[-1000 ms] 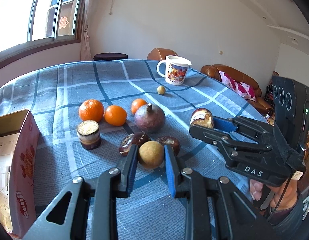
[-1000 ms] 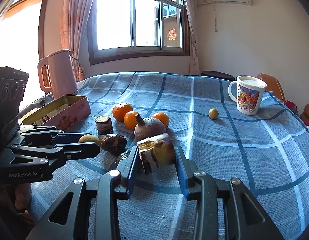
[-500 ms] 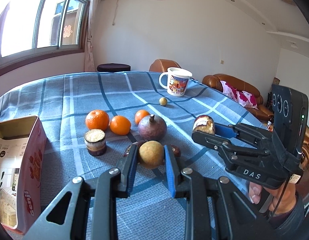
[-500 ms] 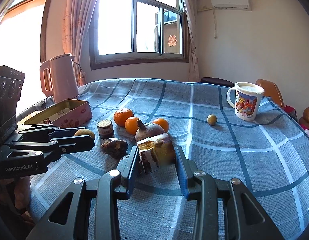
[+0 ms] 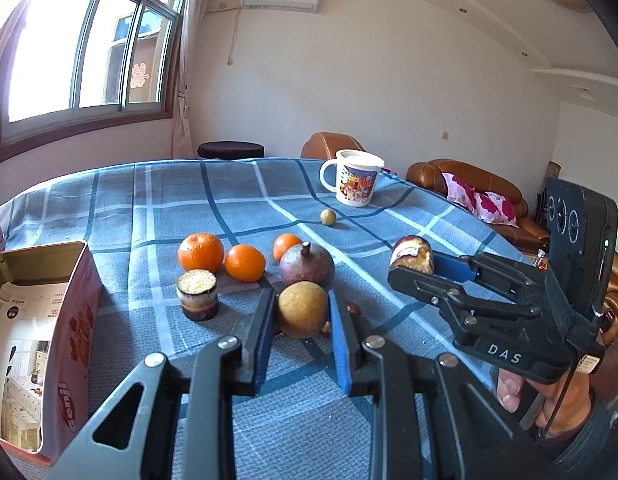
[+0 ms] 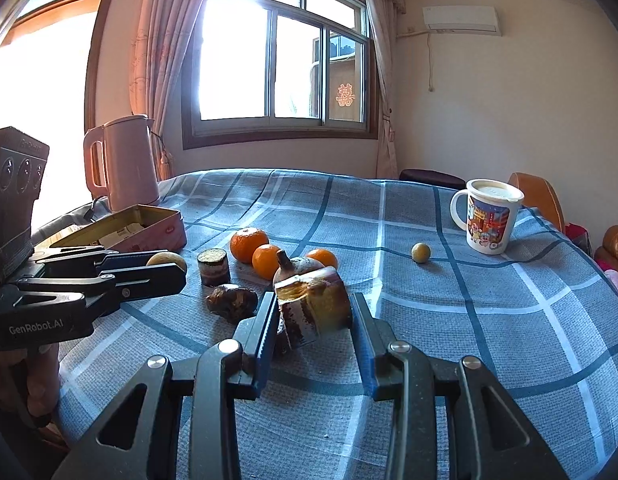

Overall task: Organize fruits
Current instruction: 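Lift the longan with the left tool while the right tool lifts the bread roll toward the tin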

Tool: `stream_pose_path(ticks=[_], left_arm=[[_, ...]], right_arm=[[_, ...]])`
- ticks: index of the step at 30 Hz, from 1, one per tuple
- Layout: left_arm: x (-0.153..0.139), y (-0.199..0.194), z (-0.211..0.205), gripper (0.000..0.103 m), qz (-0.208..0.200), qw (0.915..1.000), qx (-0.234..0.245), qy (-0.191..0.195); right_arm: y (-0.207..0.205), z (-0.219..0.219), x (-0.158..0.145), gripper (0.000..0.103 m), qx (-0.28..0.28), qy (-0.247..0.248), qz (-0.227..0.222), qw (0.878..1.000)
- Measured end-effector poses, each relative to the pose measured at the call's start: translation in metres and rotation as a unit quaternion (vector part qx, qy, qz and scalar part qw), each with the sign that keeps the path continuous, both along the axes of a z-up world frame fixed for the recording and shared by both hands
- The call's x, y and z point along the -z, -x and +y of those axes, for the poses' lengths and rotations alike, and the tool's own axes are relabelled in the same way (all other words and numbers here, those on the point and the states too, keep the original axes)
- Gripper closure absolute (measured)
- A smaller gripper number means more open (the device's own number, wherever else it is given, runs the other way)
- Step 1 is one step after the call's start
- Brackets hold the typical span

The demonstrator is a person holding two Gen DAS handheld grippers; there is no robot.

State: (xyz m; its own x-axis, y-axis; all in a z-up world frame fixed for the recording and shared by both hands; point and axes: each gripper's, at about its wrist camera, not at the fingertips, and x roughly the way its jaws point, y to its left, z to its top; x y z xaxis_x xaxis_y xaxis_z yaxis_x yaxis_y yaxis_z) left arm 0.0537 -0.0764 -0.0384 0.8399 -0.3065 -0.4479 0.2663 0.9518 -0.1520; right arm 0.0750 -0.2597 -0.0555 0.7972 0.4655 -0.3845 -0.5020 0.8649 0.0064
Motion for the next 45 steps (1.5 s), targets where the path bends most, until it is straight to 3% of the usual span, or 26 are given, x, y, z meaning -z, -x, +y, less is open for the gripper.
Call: stream_pose_path(ticks=[45], left_arm=[[-0.01, 0.03, -0.003, 0.075, -0.089, 0.9959, -0.013, -0.013]], right_arm=[[0.023, -0.005, -0.004, 0.066, 0.0, -0.009, -0.076, 0.997]])
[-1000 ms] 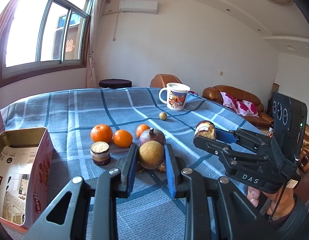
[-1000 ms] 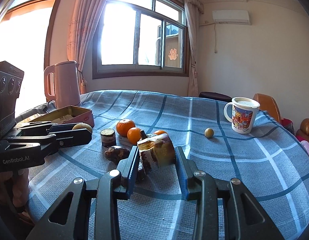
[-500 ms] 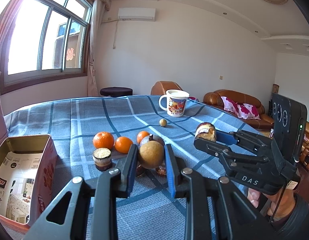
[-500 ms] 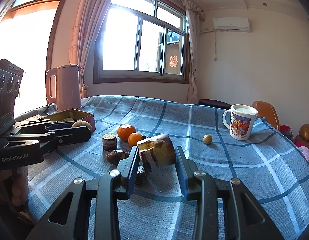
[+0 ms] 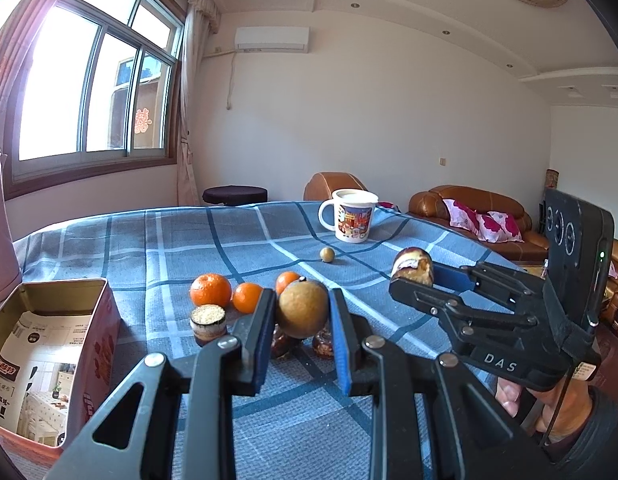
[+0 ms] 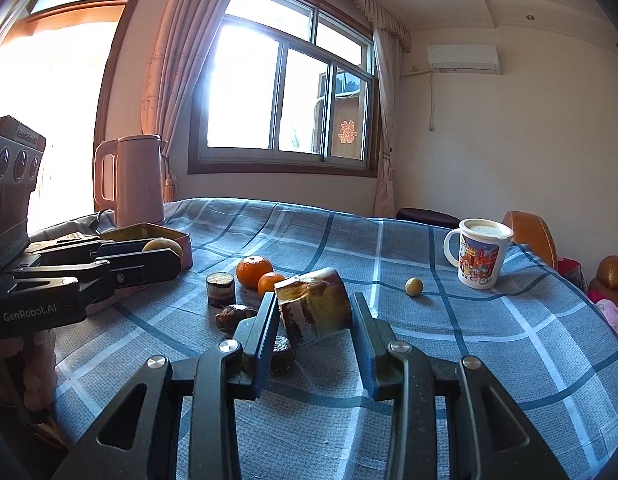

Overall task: Organize fruits
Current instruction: 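Lift the longan with the left tool while the right tool lifts the bread roll toward the tin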

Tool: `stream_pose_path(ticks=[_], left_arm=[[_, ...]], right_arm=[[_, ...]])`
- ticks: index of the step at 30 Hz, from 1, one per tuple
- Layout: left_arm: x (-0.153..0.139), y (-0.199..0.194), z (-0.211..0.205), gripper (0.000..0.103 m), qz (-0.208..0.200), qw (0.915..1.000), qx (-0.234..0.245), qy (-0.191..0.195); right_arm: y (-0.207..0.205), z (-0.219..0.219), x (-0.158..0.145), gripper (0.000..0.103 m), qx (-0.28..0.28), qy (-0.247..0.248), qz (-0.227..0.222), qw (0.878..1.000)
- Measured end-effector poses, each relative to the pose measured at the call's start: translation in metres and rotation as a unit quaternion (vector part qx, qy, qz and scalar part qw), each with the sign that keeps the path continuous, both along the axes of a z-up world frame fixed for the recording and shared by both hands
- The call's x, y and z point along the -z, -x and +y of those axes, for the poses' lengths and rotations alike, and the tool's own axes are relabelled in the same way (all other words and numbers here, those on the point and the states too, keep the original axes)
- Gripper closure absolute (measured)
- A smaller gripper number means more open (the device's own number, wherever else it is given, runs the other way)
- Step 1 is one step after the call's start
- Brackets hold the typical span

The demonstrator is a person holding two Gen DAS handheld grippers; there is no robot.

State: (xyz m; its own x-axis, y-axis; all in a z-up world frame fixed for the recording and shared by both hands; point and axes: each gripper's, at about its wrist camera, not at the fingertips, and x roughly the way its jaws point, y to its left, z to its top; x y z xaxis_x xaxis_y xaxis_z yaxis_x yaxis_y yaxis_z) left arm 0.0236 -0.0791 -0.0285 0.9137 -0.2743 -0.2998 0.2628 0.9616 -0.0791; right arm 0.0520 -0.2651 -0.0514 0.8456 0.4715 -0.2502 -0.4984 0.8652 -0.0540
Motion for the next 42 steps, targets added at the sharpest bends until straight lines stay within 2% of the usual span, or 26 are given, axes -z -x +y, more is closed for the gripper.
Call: stream_pose_path(ticks=[15, 26, 31, 36, 42], left_arm=[[-0.002, 0.008, -0.003, 0.075, -0.02, 0.9997, -0.008, -0.011], [-0.009, 0.016, -0.001, 0.075, -0.051, 0.9981, -0.026, -0.025], [-0.013, 0.018, 0.001, 0.075, -0.054, 0.9975, -0.035, -0.03], [-0.018, 0.018, 0.007, 0.075, -0.053, 0.9972, -0.045, -0.029], [-0.019, 0.016, 0.015, 0.075, -0.039, 0.9969, -0.058, -0.035]], right_arm=[[0.009, -0.002, -0.001, 0.066, -0.001, -0.005, -0.024, 1.0], [0.016, -0.003, -0.001, 0.066, -0.002, -0.011, -0.05, 0.999], [0.014, -0.004, -0.001, 0.066, -0.007, -0.014, -0.042, 0.999], [0.01, 0.003, -0.003, 0.066, -0.003, 0.004, -0.03, 1.0], [0.009, 0.016, -0.009, 0.065, -0.02, 0.012, -0.019, 1.0]])
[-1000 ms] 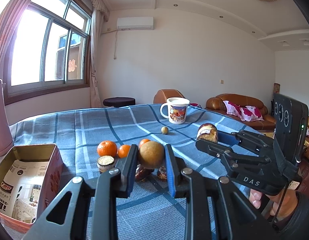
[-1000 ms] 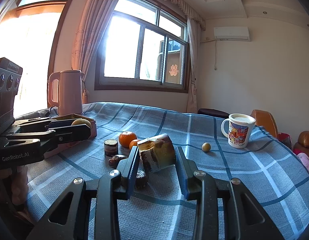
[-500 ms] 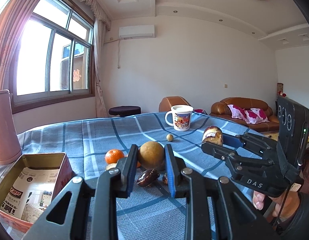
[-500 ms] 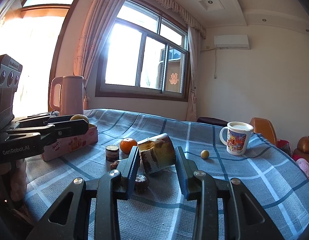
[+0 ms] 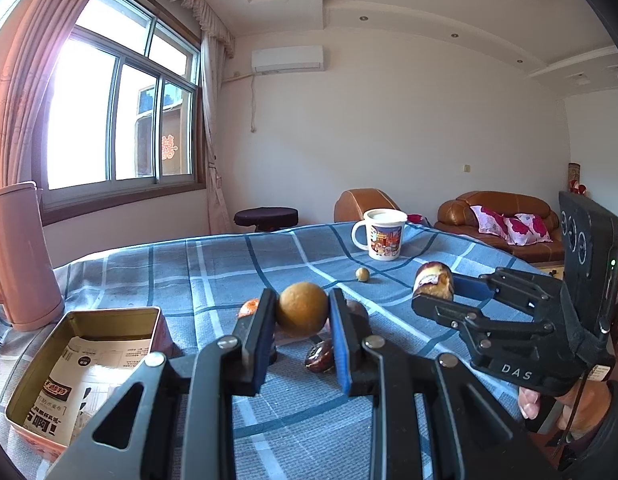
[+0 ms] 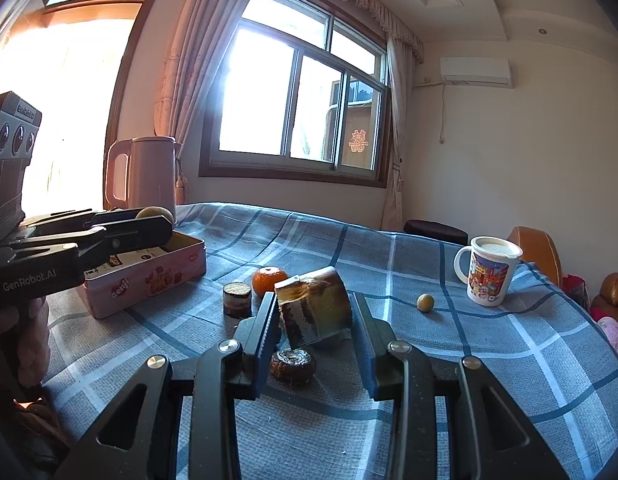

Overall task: Organize fruits
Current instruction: 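Lower the longan into the tin and open the left tool while the right tool releases the bread roll there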

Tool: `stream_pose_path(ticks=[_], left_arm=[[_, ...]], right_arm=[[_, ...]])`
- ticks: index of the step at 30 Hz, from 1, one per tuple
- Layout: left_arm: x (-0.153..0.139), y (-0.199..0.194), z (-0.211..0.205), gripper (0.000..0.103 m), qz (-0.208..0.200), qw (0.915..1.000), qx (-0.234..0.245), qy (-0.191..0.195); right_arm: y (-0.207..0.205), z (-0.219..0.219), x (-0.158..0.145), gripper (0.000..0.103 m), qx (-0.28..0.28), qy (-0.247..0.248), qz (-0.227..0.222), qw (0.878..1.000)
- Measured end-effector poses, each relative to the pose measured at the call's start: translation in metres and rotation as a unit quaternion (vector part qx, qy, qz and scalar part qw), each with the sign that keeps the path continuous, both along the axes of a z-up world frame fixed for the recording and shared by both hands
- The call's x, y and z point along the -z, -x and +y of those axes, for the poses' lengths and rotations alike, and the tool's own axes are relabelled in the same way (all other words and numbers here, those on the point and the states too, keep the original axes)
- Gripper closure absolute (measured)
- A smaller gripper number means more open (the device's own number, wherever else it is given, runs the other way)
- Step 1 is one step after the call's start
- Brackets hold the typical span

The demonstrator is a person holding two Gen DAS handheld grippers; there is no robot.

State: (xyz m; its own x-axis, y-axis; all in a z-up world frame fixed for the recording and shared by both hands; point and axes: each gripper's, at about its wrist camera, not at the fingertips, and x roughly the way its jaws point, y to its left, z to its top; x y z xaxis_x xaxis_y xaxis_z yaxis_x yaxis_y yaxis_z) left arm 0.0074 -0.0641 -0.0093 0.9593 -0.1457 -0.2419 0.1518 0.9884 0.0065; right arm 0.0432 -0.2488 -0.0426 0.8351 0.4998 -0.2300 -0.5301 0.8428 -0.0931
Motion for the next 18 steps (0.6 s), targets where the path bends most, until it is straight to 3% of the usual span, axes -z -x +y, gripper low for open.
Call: stream_pose_path(ticks=[18], left_arm=[[0.001, -0.006, 0.067, 0.075, 0.046, 0.9957, -0.078, 0.021]], right_arm=[[-0.008, 0.081, -0.03, 0.065, -0.076, 0.041, 0.014, 0.996]])
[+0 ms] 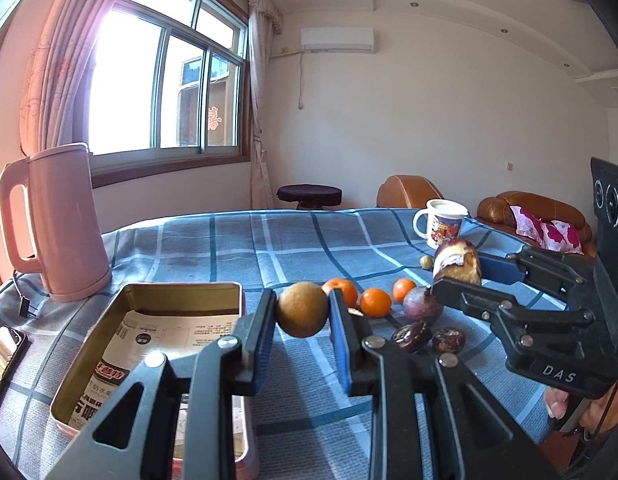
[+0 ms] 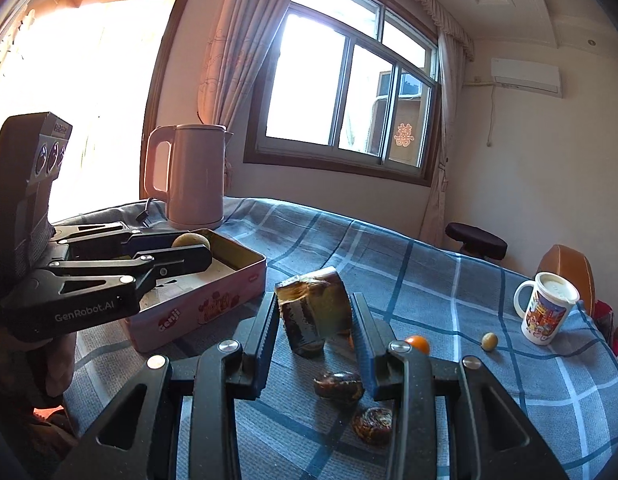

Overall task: Organize fruits
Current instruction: 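Lower the longan into the tin and open the left tool while the right tool releases the bread roll there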

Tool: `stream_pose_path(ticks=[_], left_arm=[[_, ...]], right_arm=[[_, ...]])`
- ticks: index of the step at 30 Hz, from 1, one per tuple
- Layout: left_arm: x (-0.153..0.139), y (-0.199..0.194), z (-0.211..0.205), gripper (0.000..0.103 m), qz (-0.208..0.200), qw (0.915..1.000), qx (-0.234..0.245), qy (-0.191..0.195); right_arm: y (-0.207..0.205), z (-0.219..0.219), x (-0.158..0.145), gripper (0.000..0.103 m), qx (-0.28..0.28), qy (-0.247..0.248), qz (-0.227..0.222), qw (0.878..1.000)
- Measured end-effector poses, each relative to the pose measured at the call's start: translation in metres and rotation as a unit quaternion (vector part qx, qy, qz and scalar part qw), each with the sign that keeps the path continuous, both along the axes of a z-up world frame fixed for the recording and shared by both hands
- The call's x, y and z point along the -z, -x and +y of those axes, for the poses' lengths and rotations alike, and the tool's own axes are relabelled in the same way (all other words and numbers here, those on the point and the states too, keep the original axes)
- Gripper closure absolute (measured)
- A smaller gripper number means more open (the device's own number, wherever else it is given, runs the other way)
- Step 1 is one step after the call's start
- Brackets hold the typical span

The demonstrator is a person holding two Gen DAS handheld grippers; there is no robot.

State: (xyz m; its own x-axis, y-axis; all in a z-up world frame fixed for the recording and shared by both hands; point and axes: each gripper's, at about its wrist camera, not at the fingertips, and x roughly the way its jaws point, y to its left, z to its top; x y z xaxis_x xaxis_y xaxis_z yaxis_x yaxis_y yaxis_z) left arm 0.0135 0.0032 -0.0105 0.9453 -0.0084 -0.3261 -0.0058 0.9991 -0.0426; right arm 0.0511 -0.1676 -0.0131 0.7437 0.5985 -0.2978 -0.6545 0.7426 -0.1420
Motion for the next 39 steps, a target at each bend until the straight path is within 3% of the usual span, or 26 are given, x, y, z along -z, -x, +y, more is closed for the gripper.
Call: stream_pose_path(ticks=[16, 39], left_arm=[[0.001, -0.003, 0.065, 0.075, 0.024, 0.9975, -0.064, 0.015], [0.019, -0.02, 0.125, 0.075, 0.084, 0.9892, -0.118, 0.023]], right_arm=[[-0.01, 0.079, -0.022, 0.065, -0.063, 0.04, 0.001, 0.997], [-0.031, 0.165, 0.006, 0.065, -0.105, 0.081, 0.055, 0.99]])
